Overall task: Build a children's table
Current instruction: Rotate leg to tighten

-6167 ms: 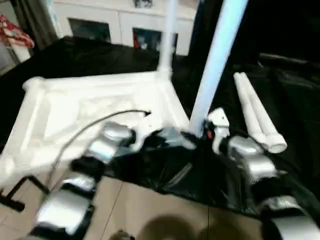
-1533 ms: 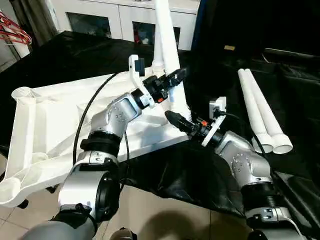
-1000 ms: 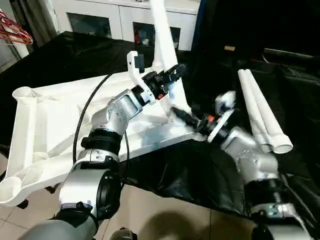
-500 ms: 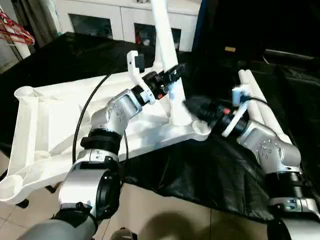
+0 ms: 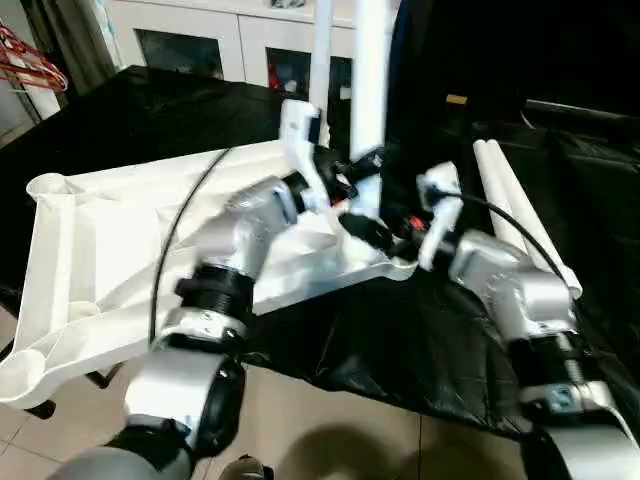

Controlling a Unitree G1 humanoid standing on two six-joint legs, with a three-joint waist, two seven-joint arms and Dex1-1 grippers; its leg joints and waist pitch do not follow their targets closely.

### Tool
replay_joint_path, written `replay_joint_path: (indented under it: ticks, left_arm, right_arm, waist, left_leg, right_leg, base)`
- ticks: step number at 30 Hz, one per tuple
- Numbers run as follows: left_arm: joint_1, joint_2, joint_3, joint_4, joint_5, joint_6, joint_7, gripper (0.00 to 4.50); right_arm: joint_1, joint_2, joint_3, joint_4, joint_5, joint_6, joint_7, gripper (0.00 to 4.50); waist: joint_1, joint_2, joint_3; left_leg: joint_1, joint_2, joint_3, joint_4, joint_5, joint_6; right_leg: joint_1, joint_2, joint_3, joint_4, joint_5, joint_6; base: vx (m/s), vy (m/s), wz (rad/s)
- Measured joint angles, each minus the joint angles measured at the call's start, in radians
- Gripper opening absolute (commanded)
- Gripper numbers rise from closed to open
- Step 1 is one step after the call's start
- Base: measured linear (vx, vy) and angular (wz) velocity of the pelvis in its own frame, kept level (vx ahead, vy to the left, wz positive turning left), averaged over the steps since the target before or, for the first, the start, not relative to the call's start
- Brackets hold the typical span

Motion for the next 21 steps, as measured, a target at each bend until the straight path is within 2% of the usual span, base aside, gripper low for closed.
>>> replay_joint_path:
  ticks: [1, 4, 9, 11, 21]
  left_arm:
    - [0.000, -0.003, -0.004, -0.001, 0.027, -0.012, 0.053, 1.93]
    - [0.000, -0.010, -0.007, 0.000, 0.081, -0.040, 0.182, 1.93]
    - [0.000, -0.017, 0.005, 0.000, 0.116, -0.070, 0.287, 1.93]
    - [0.000, -0.017, 0.006, -0.002, 0.128, -0.082, 0.311, 1.93]
    - [0.019, -0.037, 0.005, -0.037, 0.137, -0.087, 0.350, 1.93]
  right_arm:
    - [0.000, 0.016, 0.006, -0.003, -0.008, -0.007, -0.015, 3.63]
    - [0.000, 0.052, 0.020, -0.004, -0.025, -0.010, -0.055, 3.45]
    - [0.000, 0.095, 0.024, -0.004, -0.042, -0.010, -0.127, 3.12]
    - [0.000, 0.110, 0.026, -0.004, -0.051, -0.011, -0.143, 2.83]
    - [0.010, 0.141, 0.029, -0.002, -0.068, -0.035, -0.176, 2.08]
  waist:
    - [-0.003, 0.000, 0.000]
    - [-0.003, 0.000, 0.000]
    - [-0.001, 0.000, 0.000]
    - [-0.001, 0.000, 0.000]
    - [-0.001, 0.000, 0.000]
  left_leg:
    - [0.000, 0.000, 0.000, 0.000, 0.000, 0.000]
    - [0.000, 0.000, 0.000, 0.000, 0.000, 0.000]
    - [0.000, 0.000, 0.000, 0.000, 0.000, 0.000]
    - [0.000, 0.000, 0.000, 0.000, 0.000, 0.000]
    - [0.000, 0.000, 0.000, 0.000, 0.000, 0.000]
  right_leg:
    - [0.000, 0.000, 0.000, 0.000, 0.000, 0.000]
    - [-0.001, 0.000, 0.000, 0.000, 0.000, 0.000]
    - [0.000, 0.000, 0.000, 0.000, 0.000, 0.000]
    - [0.000, 0.000, 0.000, 0.000, 0.000, 0.001]
    - [0.000, 0.000, 0.001, 0.000, 0.000, 0.001]
  base:
    - [0.000, 0.000, 0.00]
    - [0.000, 0.000, 0.00]
    - [0.000, 0.000, 0.00]
    - [0.000, 0.000, 0.00]
    - [0.000, 0.000, 0.00]
